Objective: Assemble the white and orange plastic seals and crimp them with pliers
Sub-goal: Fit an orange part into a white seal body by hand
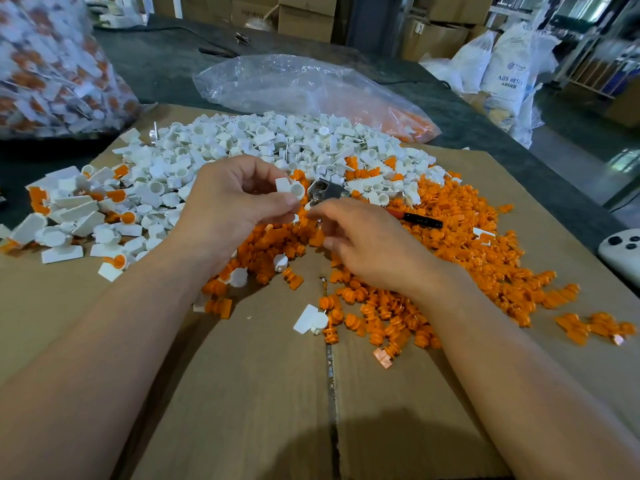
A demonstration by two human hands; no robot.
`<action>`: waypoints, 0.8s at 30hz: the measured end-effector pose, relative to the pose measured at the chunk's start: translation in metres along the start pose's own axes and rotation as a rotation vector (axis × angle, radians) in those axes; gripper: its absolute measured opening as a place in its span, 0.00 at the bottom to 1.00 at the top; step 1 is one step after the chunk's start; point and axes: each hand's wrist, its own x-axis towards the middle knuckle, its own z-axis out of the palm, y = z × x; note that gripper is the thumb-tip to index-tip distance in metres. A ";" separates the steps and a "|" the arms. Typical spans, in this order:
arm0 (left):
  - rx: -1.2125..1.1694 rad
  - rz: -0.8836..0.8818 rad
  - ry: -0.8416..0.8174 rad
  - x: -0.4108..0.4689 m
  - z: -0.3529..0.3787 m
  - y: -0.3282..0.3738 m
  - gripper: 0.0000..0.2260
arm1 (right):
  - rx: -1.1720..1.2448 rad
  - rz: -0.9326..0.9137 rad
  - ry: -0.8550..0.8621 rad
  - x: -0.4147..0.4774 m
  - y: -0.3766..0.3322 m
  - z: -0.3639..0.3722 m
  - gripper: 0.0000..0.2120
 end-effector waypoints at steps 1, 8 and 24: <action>-0.014 -0.005 -0.008 0.000 0.000 0.000 0.07 | 0.039 0.015 0.022 0.000 0.001 -0.001 0.17; -0.025 -0.053 -0.054 -0.002 0.001 0.002 0.08 | 0.411 0.095 0.332 -0.002 -0.003 -0.011 0.07; 0.026 -0.038 -0.123 -0.007 0.007 0.003 0.06 | 0.520 0.105 0.454 -0.003 -0.010 -0.007 0.13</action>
